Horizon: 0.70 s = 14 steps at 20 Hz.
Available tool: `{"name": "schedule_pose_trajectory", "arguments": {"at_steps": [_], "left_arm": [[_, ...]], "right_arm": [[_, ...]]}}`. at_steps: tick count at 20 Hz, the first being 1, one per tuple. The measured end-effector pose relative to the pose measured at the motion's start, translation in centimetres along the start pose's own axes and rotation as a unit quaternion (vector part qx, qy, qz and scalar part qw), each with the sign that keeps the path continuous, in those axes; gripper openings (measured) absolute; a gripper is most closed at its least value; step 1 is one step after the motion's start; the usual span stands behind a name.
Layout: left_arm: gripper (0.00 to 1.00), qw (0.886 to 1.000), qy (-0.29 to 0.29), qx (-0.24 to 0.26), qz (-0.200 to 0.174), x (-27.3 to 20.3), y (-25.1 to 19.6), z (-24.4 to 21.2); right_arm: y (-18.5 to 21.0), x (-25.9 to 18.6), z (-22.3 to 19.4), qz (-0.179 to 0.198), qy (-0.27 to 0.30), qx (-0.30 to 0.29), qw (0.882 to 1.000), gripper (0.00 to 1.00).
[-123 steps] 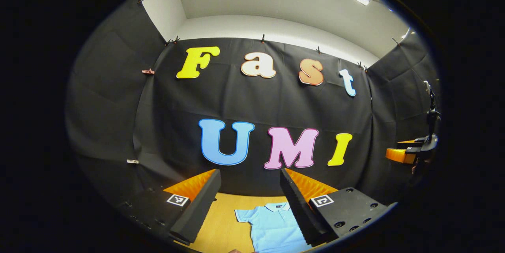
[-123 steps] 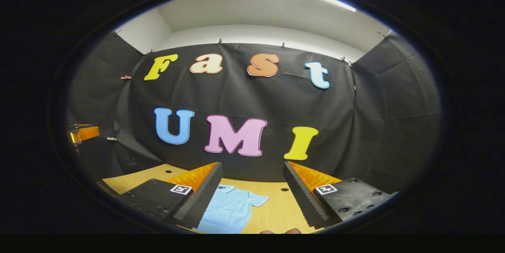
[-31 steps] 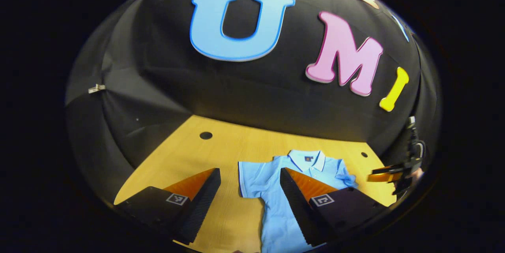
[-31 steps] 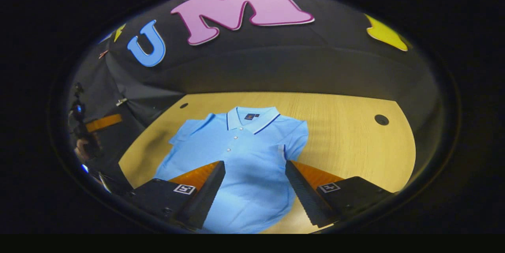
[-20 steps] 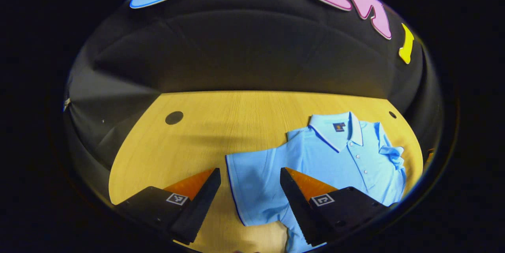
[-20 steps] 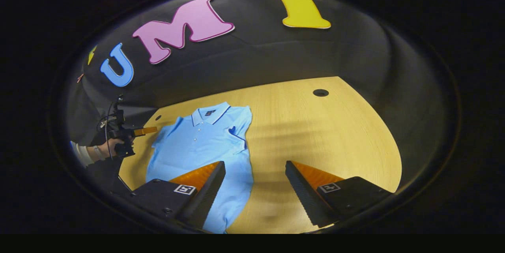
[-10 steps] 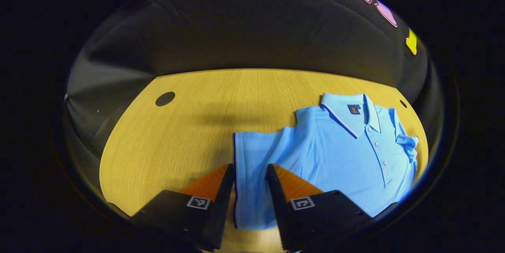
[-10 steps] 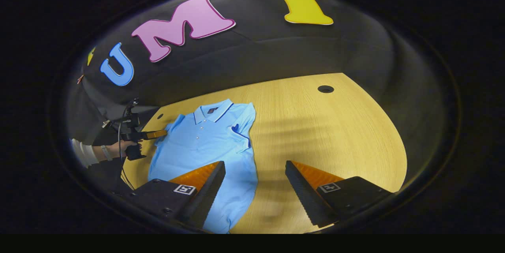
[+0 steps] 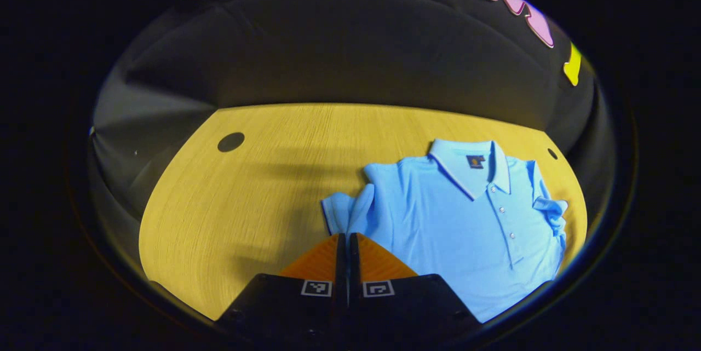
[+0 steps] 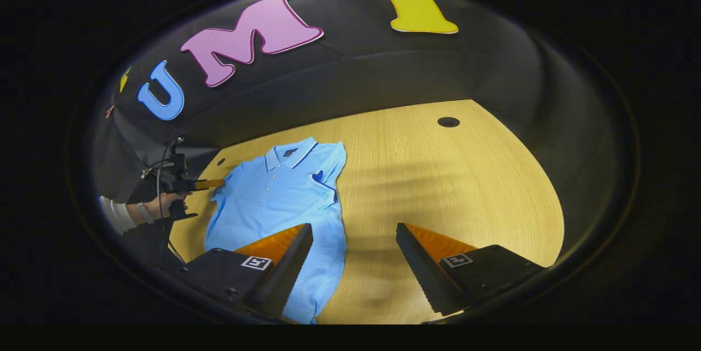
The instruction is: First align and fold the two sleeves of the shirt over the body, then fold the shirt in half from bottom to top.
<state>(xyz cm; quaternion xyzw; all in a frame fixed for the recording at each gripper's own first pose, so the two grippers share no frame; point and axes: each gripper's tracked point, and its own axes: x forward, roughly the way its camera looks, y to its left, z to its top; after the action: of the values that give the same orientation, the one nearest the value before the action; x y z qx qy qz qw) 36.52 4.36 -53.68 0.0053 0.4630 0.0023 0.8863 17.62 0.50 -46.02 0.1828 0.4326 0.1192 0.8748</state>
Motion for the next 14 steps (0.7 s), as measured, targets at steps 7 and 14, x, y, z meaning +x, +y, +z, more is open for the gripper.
{"name": "schedule_pose_trajectory", "arguments": {"at_steps": [7,14], "left_arm": [[0.06,0.996,-0.012,0.03,-0.083,-3.0,-7.1,0.9],[0.7,0.993,0.086,0.055,-0.063,-1.0,-8.8,-5.8]], "right_arm": [[0.6,-0.2,-0.2,0.008,-0.003,-0.007,1.0,0.96],[0.6,-0.6,-1.4,0.012,0.008,-0.037,0.999,0.88]]}}
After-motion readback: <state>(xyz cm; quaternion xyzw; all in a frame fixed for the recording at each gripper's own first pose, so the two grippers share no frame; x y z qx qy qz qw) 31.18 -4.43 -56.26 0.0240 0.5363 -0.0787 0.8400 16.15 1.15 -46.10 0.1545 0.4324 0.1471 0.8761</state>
